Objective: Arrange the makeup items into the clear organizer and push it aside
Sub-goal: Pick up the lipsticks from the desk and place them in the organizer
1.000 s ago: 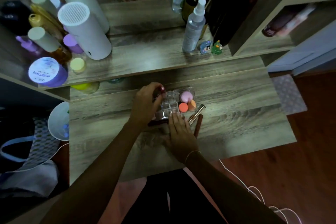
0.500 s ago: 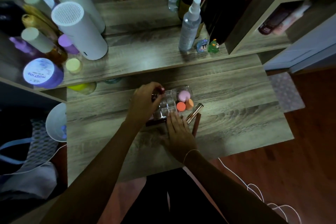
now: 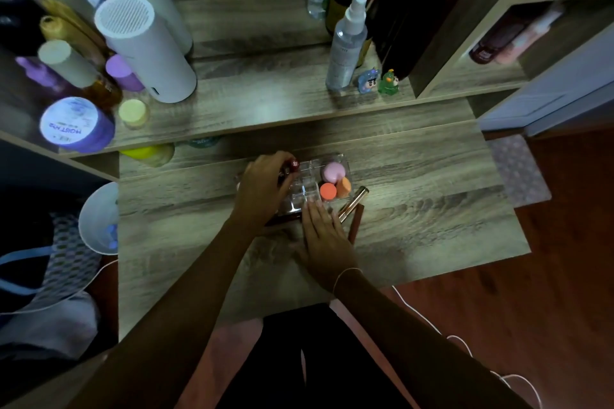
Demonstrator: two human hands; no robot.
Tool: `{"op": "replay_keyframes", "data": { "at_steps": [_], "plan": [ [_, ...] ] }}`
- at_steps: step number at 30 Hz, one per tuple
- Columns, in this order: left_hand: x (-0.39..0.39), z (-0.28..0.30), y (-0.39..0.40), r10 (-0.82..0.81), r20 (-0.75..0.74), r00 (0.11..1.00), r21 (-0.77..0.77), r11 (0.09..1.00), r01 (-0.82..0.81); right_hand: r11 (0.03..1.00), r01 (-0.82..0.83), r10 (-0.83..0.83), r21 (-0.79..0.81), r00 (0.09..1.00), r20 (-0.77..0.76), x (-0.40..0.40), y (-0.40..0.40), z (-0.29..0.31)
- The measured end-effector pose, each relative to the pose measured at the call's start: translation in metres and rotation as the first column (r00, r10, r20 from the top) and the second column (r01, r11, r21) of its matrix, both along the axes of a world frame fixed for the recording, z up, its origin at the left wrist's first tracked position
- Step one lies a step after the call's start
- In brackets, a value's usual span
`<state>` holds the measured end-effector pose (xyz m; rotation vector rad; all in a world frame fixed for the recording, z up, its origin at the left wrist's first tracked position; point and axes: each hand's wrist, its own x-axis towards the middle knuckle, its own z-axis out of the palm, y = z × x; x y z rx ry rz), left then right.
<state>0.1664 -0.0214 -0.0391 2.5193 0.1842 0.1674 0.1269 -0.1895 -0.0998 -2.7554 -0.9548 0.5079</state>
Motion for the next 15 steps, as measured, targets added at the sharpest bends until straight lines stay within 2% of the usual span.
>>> {"op": "replay_keyframes", "data": {
  "at_steps": [6,15],
  "plan": [
    [0.002,-0.010,0.000,0.046,-0.102,0.994,0.042,0.998,-0.042,1.000,0.001,-0.001,0.007,1.000,-0.012,0.000,-0.002,-0.002],
    [0.000,-0.013,0.002,0.022,-0.032,0.999,0.071,0.997,-0.019,1.000,0.006,-0.006,-0.015,0.999,-0.035,0.000,-0.001,0.001]
  ]
}}
